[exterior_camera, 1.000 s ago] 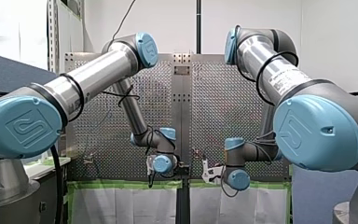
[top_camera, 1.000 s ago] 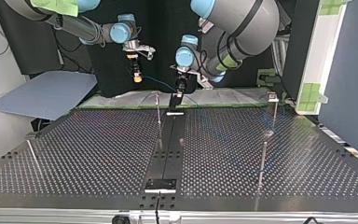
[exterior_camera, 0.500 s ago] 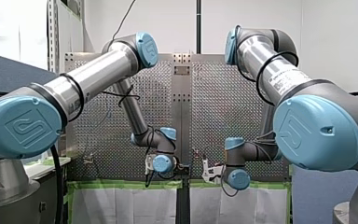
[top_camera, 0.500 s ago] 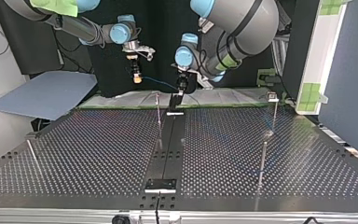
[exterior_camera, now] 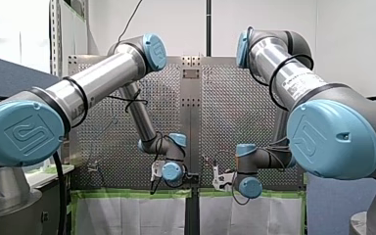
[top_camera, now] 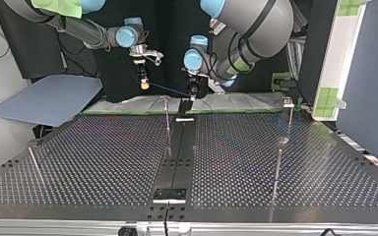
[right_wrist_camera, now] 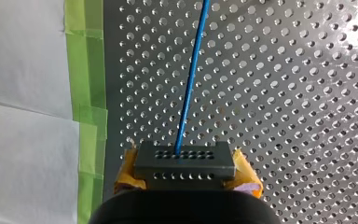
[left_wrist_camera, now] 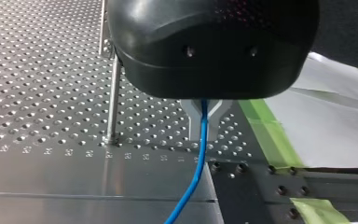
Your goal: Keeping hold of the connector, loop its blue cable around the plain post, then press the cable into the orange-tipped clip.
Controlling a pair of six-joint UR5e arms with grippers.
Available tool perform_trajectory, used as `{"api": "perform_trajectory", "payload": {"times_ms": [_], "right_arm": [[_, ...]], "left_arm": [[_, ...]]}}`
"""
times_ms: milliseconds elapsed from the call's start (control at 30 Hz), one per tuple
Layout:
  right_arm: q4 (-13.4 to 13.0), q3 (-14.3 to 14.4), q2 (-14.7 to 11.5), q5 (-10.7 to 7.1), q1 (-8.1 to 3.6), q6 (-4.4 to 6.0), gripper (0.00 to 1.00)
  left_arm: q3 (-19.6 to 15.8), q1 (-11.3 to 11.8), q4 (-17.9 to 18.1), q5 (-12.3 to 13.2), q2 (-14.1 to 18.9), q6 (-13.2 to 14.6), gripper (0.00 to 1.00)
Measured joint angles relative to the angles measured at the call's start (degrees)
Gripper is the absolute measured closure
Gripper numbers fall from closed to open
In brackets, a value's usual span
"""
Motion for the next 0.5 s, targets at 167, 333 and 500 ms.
{"api": "perform_trajectory", "payload": {"times_ms": [167,333,500], "right_arm": [[0.2,-0.6,0.0,-0.13,0.0,-0.02,1.0],[1.4,-1.5,0.0,-0.1,-0.01,-0.37,1.0],[2.1,-2.1,0.0,-0.08,-0.08,-0.82,1.0]], "left_arm": [[1.4,-0.2,-0.4,0.7,-1.0,-1.7,1.0],[3.5,-0.5,-0.6,0.3,-2.6,-3.3,1.0],[5.7,-0.8,-0.2,0.4,-3.0,-5.9,1.0]]}}
